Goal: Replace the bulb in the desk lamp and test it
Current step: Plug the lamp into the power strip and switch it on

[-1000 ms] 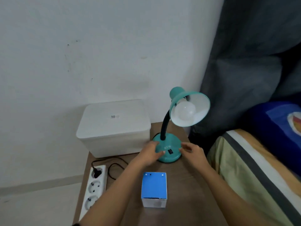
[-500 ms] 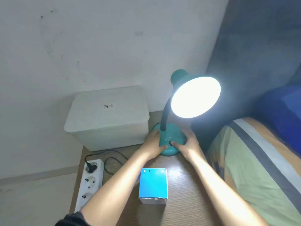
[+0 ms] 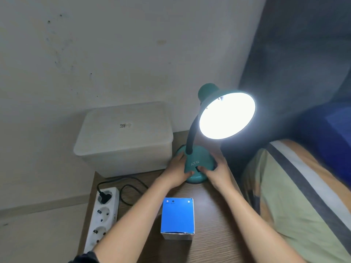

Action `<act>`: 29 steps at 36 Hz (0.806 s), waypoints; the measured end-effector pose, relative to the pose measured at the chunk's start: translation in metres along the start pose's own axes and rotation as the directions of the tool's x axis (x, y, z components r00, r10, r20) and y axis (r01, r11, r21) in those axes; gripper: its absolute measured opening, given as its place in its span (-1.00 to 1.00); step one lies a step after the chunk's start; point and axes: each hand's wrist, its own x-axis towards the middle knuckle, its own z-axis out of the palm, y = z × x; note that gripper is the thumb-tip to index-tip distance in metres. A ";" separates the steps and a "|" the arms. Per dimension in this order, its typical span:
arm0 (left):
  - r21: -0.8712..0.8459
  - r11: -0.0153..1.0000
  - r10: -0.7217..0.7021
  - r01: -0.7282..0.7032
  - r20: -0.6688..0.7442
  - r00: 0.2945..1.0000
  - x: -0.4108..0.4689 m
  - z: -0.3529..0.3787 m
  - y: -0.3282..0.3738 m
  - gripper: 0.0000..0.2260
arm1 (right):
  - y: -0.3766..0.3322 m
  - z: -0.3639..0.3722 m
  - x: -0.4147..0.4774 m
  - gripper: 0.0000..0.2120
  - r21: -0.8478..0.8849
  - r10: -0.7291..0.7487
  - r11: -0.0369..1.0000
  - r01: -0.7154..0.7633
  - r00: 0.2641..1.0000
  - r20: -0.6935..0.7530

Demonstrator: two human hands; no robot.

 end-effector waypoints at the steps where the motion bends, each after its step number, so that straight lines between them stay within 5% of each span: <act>1: 0.004 1.000 0.000 0.000 -0.001 1.000 0.000 0.000 0.000 -0.44 | 0.000 0.000 0.000 -0.44 0.005 -0.003 1.000 0.003 1.000 -0.003; 12: -0.020 1.000 0.000 0.000 0.002 1.000 0.000 0.003 -0.004 -0.48 | 0.011 0.006 0.016 -0.27 0.114 0.144 0.983 -0.145 0.989 0.021; 22: -0.002 0.994 -0.109 0.109 0.056 0.992 -0.001 0.001 -0.006 -0.35 | 0.000 0.006 0.017 -0.31 0.186 0.195 0.963 -0.195 0.981 0.020; 29: -0.009 0.989 -0.146 0.147 0.078 0.986 -0.004 -0.006 0.005 -0.40 | -0.008 -0.001 0.012 -0.36 0.047 0.134 0.990 -0.136 0.990 0.042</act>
